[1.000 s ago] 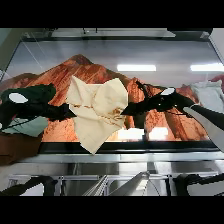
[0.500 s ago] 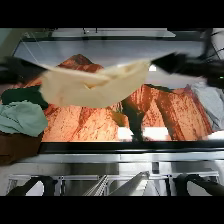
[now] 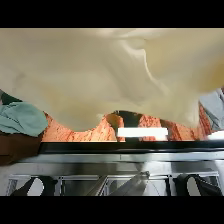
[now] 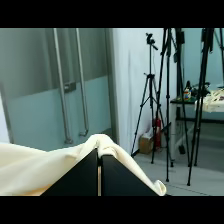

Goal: Fold the shirts.

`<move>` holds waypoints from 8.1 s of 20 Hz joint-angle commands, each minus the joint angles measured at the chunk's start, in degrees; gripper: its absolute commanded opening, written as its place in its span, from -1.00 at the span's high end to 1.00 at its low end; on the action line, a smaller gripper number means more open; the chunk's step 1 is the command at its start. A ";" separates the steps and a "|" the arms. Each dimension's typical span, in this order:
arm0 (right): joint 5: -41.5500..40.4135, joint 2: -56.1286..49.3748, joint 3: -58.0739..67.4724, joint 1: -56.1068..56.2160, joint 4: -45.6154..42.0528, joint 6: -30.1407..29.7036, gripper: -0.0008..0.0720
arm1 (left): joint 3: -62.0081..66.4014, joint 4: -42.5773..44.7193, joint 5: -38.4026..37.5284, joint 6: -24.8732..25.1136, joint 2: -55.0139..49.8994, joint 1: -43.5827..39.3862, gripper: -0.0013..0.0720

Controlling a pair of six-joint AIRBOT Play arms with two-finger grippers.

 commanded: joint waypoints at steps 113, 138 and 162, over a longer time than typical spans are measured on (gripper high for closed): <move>13.35 -52.11 -44.35 -4.44 -29.44 2.19 0.00 | -23.15 29.75 -5.16 10.19 -56.70 -18.71 0.92; 20.33 -7.43 6.75 -14.84 2.67 3.41 0.94 | -7.15 0.15 3.30 14.40 0.28 -9.94 0.90; 26.38 -12.81 9.46 -8.02 -0.70 5.20 0.94 | 3.04 -7.26 -3.63 14.62 -7.48 -24.33 0.92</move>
